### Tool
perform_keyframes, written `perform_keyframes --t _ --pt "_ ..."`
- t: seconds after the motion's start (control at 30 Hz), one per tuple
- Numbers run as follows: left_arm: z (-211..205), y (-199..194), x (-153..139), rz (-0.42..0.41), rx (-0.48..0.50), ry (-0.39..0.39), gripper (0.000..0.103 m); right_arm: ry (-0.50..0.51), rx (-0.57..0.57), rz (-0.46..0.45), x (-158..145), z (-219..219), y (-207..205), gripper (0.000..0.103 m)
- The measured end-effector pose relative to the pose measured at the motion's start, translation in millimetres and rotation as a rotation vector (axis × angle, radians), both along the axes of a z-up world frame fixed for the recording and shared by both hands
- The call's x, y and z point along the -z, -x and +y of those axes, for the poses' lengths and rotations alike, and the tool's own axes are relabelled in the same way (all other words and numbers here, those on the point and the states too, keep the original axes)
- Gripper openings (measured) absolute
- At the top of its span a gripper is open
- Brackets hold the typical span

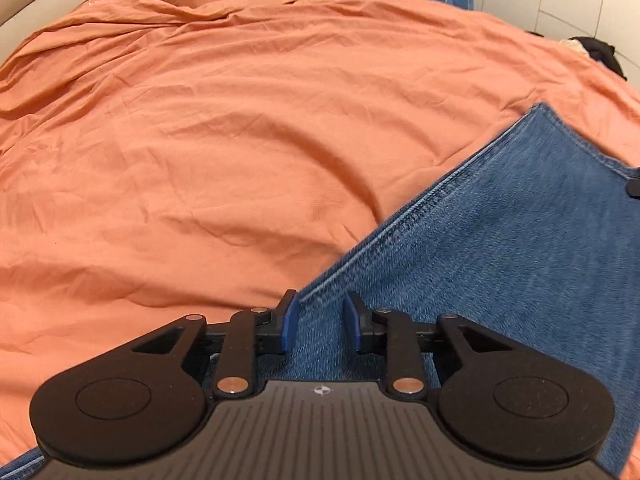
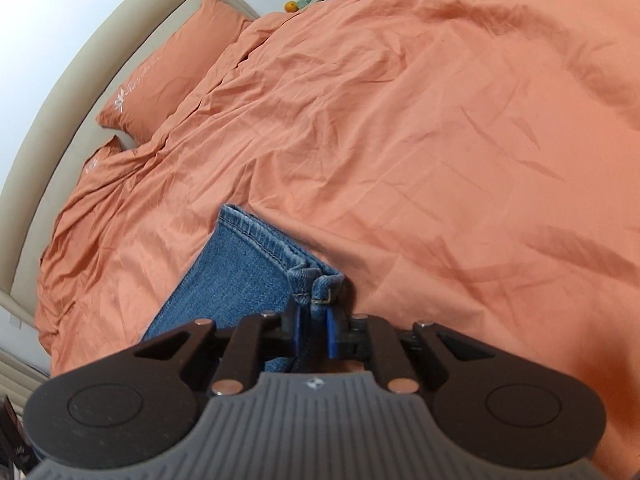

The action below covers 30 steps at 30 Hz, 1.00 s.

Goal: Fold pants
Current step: 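Lift the hem with the right tool and fold it toward the waistband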

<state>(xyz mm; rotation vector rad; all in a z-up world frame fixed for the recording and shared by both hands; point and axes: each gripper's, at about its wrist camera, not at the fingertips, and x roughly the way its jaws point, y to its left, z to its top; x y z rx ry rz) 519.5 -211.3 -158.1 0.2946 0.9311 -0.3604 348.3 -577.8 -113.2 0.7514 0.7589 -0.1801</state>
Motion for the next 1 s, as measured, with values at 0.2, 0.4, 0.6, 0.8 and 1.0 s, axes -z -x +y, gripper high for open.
perform_keyframes --t 0.2,0.4,0.6,0.8,1.0 --pt "-11 21 -15 -0.07 0.028 -0.061 0.03 0.04 0.003 0.033 -2 5 -7 0.006" --pt "-17 80 -29 -0.003 0.175 -0.058 0.021 0.091 -0.028 0.034 -21 10 -7 0.005" --pt "-20 126 -22 0.083 0.196 -0.002 0.012 0.162 -0.059 0.005 -57 24 -9 0.004" --pt "-14 162 -29 0.142 0.208 0.106 0.004 0.261 -0.118 -0.042 -107 56 -8 0.004" --pt "34 194 -70 0.075 0.164 0.144 0.013 0.352 -0.214 -0.157 -172 110 4 0.004"
